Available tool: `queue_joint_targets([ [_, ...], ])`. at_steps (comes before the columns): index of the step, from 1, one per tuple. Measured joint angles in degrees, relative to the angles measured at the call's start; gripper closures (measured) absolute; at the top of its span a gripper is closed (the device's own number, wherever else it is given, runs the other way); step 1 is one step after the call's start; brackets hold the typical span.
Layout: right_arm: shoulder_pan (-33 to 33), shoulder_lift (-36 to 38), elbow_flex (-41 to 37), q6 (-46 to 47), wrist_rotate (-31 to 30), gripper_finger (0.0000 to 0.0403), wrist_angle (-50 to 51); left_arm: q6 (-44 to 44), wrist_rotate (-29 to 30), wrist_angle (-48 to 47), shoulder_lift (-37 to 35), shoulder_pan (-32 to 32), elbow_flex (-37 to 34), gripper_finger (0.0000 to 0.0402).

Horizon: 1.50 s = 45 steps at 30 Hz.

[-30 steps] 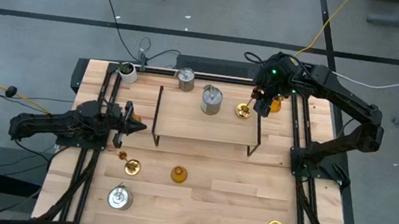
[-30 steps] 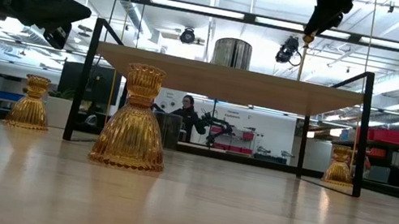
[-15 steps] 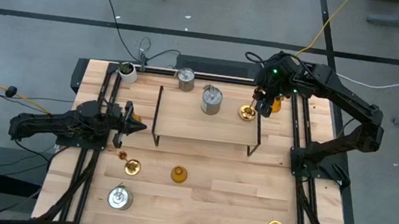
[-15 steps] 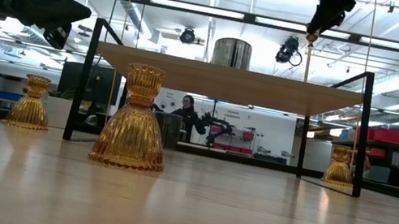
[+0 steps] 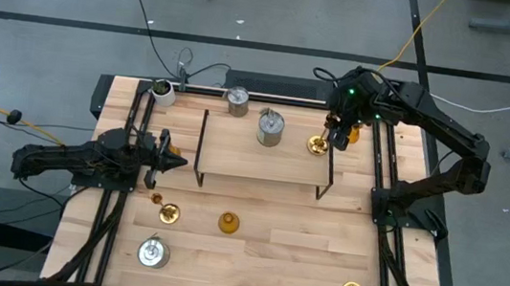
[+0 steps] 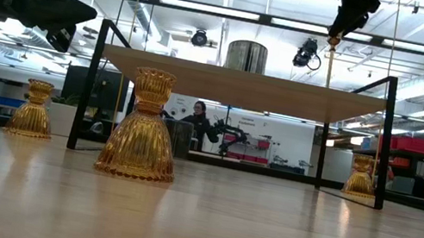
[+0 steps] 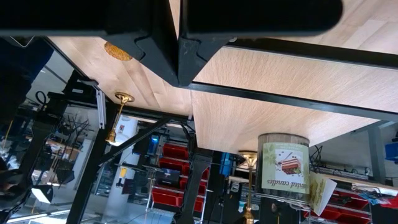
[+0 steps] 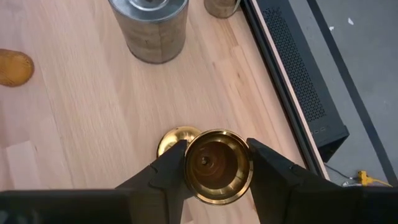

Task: Pick & Place candle stick holders
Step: Put the top candle holder on the shelf

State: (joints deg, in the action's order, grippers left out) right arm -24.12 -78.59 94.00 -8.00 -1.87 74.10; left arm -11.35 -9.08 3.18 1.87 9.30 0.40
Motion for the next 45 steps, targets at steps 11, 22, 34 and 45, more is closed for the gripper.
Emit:
queue_joint_targets([
  [11, 0.0, 0.0, 0.0, 0.0, 0.0, 0.0256, 0.1, 0.0, 0.0, 0.0, 0.0, 0.0, 0.0, 0.0394],
  [22, 0.0, 0.0, 0.0, 0.0, -0.1, 0.0256, 0.1, 0.0, 0.0, 0.0, 0.0, 0.0, 0.0, 0.0394],
  [34, -0.1, -0.7, 0.1, 0.1, -0.6, 0.0256, -2.5, 0.0, 0.0, 0.0, 0.0, 0.0, 0.0, 0.0394],
  [45, -0.1, -0.7, -1.6, 1.7, -5.2, 0.0256, -4.5, 0.0, 0.0, 0.0, 0.0, 0.0, 0.0, 0.0394],
])
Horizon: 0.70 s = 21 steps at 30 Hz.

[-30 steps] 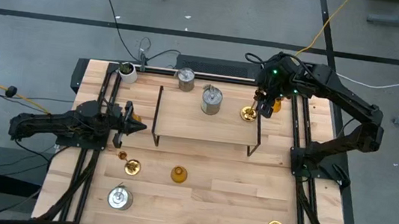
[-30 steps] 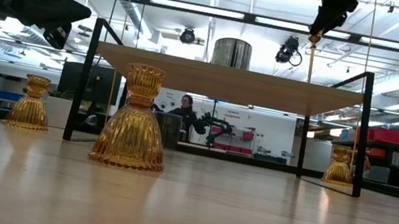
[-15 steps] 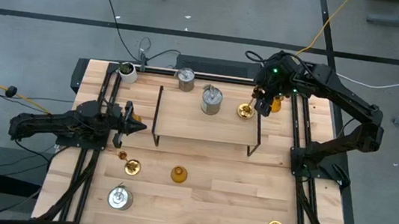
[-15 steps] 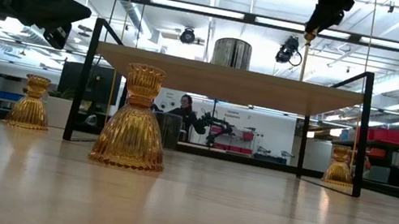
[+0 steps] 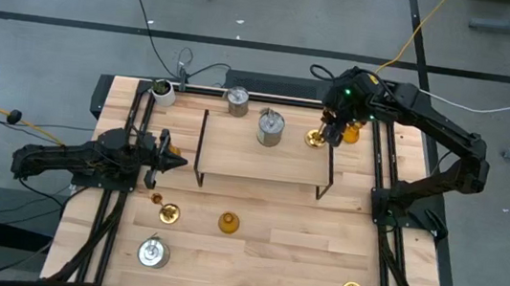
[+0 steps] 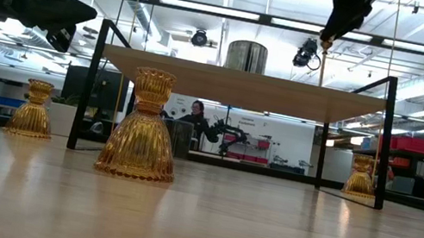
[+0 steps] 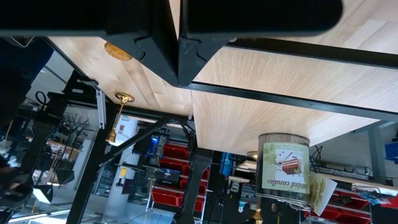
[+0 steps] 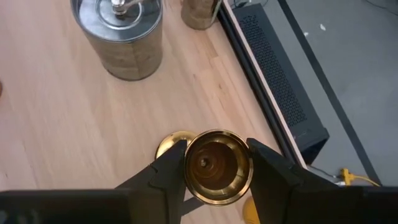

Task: Pick & Place candle stick holders
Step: Put the top candle holder on the shelf

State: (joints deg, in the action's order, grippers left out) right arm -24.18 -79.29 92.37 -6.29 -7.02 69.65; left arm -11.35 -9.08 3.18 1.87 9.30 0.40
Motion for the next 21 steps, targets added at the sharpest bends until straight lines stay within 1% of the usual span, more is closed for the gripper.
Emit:
queue_joint_targets([
  [7, 0.0, -0.1, -0.1, 1.2, -0.3, 0.0256, -0.3, 0.0, 0.0, 0.0, 0.0, 0.0, 0.0, 0.0394],
  [12, -0.1, -0.1, -0.1, 2.2, -3.0, 0.0256, -0.3, 0.0, 0.0, 0.0, 0.0, 0.0, 0.0, 0.0394],
  [21, -0.2, -0.1, -0.1, 2.4, -2.0, 0.0256, -0.3, 0.0, 0.0, 0.0, 0.0, 0.0, 0.0, 0.0394],
])
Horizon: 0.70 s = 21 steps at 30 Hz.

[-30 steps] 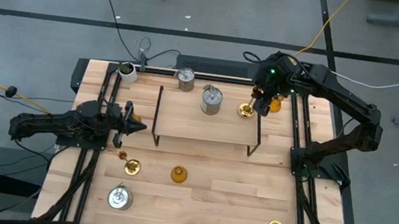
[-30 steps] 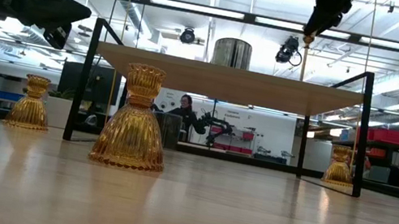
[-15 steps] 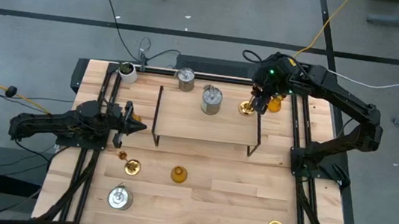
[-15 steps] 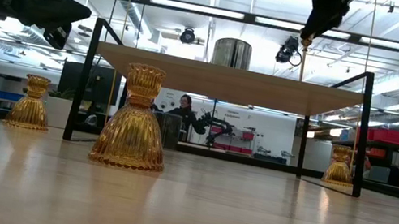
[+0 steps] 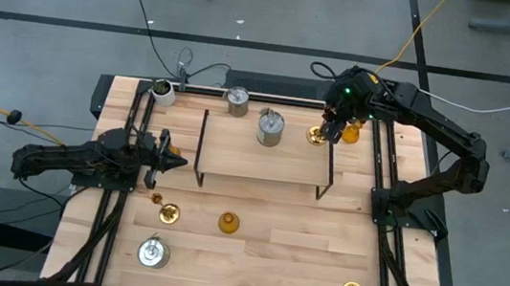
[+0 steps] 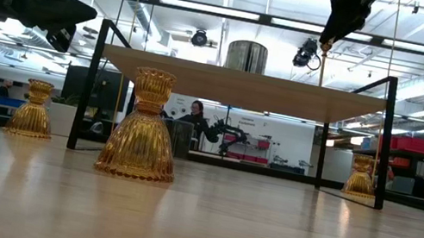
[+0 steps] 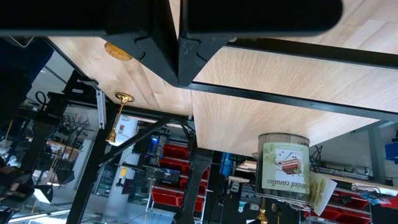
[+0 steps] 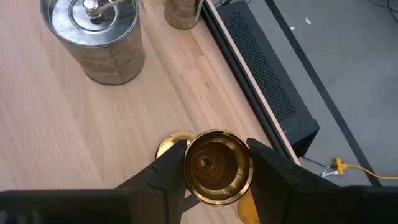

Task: Pick & Place candle stick holders
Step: Put the top candle holder on the shelf

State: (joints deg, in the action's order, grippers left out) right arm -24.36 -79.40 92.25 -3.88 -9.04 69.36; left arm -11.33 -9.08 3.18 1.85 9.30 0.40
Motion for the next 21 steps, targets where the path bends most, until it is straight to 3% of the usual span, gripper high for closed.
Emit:
queue_joint_targets([
  [21, -1.1, 1.4, -0.1, 0.6, 1.2, 0.0256, 1.6, 0.0, 0.0, 0.0, 0.0, 0.0, 0.0, 0.0394],
])
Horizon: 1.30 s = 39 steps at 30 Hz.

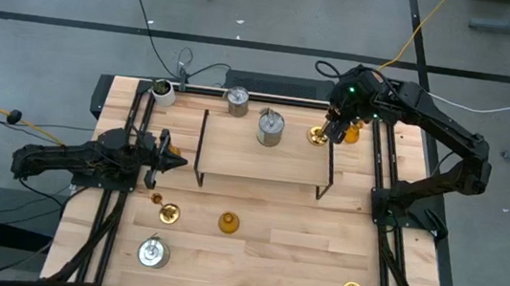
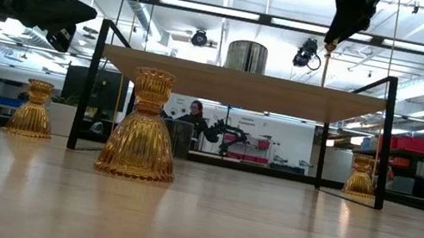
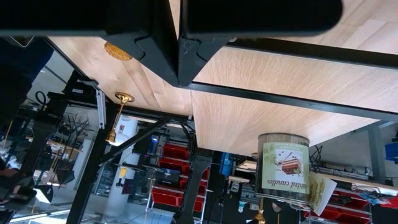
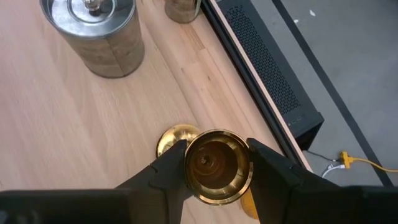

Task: Pick & Place candle stick holders
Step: Put the top candle holder on the shelf

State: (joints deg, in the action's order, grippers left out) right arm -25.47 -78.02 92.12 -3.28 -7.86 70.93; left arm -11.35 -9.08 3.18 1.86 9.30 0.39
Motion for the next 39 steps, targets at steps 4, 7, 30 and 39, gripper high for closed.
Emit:
queue_joint_targets([
  [4, 0.0, 0.5, 0.0, 0.4, 0.2, 0.0256, 0.4, 0.0, 0.0, 0.0, 0.0, 0.0, 0.0, 0.0394],
  [7, 0.0, 0.9, 0.0, 0.7, 1.5, 0.0256, 0.6, 0.0, 0.0, 0.0, 0.0, 0.0, 0.0, 0.0394],
  [30, 0.0, 1.3, 0.0, 0.7, 0.2, 0.0256, 0.0, 0.0, 0.0, 0.0, 0.0, 0.0, 0.0, 0.0394],
  [39, 0.0, 1.2, -1.4, 0.7, 0.1, 0.0256, -1.6, 0.0, 0.0, 0.0, 0.0, 0.0, 0.0, 0.0394],
])
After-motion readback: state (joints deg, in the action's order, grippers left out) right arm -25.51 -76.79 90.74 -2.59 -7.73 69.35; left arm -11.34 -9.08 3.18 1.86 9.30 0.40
